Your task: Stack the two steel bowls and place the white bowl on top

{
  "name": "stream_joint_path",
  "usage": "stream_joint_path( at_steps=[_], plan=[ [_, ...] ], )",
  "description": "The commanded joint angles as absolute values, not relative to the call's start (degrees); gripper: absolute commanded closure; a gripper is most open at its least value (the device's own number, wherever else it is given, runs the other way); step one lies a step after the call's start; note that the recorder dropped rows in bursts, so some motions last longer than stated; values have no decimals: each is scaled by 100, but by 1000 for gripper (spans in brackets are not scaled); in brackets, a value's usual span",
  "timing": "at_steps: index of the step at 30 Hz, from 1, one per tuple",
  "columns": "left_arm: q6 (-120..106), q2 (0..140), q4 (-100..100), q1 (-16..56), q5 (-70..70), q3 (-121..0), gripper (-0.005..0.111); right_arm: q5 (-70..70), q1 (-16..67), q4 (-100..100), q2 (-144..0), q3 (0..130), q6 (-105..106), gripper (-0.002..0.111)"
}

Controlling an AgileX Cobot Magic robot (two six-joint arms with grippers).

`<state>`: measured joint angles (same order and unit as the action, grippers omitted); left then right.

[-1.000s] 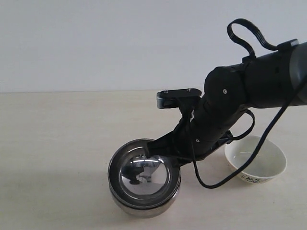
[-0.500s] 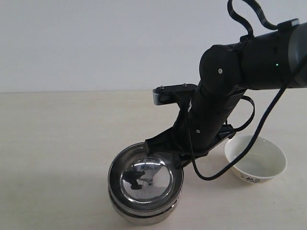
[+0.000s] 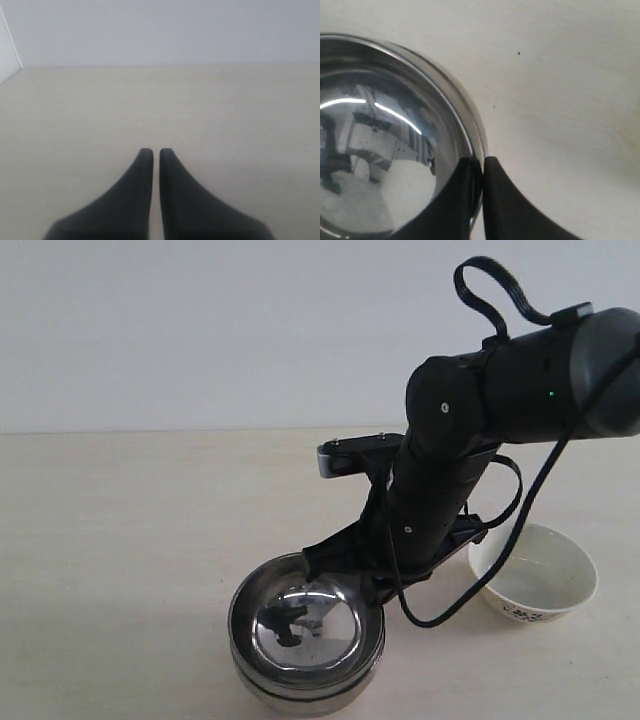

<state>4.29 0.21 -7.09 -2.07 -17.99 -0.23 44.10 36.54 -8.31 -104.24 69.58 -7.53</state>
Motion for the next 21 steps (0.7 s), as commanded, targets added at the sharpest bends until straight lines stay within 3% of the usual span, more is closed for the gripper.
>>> stream_joint_path(
  at_steps=[1,8,16,21],
  plan=[
    [410,0,-645,-223,-1788,0,103,4214,3653,-824,-10463,6992,-692,108],
    [410,0,-645,-223,-1788,0,103,4098,3653,-811,-10463,6992,-692,106],
    [410,0,-645,-223,-1788,0,103,3887,3653,-798,-10452,6996,-692,62],
    [410,0,-645,-223,-1788,0,103,3928,3653,-786,-10452,7346,-692,61]
  ],
)
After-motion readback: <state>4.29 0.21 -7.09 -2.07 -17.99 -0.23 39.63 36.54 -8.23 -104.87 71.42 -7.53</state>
